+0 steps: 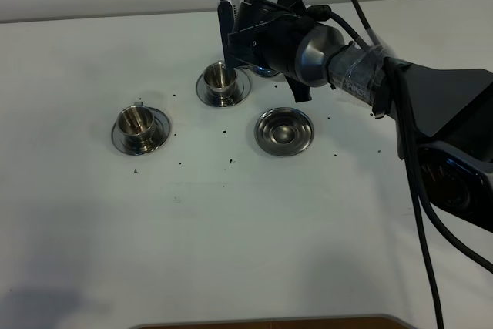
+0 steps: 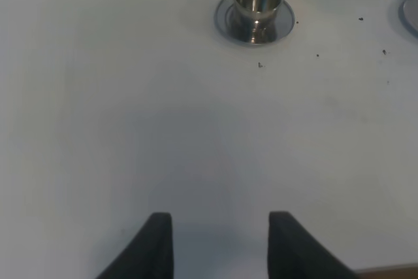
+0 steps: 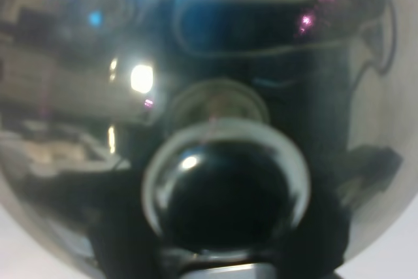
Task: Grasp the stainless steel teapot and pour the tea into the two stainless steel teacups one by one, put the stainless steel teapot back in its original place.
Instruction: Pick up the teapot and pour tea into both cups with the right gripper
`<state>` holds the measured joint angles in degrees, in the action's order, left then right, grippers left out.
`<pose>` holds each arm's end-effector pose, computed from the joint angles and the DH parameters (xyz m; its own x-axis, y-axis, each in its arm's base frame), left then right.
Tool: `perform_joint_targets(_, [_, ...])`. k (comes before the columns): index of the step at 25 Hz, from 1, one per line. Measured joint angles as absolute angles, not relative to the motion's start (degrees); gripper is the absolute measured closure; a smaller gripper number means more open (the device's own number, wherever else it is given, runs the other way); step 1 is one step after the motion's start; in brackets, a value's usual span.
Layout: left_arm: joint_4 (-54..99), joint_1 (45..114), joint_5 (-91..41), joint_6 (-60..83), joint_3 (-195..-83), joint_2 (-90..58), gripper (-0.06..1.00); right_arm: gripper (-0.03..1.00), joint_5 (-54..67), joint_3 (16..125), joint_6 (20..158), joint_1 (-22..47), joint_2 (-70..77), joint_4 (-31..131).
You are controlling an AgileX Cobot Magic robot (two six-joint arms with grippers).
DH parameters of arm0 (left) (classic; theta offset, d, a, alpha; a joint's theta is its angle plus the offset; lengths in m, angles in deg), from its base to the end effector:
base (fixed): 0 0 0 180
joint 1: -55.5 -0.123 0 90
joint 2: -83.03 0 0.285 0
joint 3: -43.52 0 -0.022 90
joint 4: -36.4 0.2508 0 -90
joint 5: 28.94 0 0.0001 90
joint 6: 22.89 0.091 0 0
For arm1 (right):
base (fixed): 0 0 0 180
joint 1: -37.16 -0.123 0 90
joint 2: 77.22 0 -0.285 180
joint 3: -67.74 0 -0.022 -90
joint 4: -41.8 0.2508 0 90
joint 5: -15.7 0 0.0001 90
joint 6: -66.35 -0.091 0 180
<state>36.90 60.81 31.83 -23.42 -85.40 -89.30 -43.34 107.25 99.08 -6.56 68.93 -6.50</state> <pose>-0.0002 0.0007 0.2650 -0.4910 0.0406 -0.8702 0.0835 0.9965 -0.0006 0.4112 0.3125 0.1679 -0.0037 -0.9482 0.3175 -0.7326 -0.2136 -0.6463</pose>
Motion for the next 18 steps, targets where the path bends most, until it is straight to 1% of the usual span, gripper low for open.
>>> perform_joint_targets(18, [36.9,60.81,31.83,-23.42,-85.4,-89.3,0.55,0.78,-41.01,107.25,102.86,-6.72,69.97,-13.89])
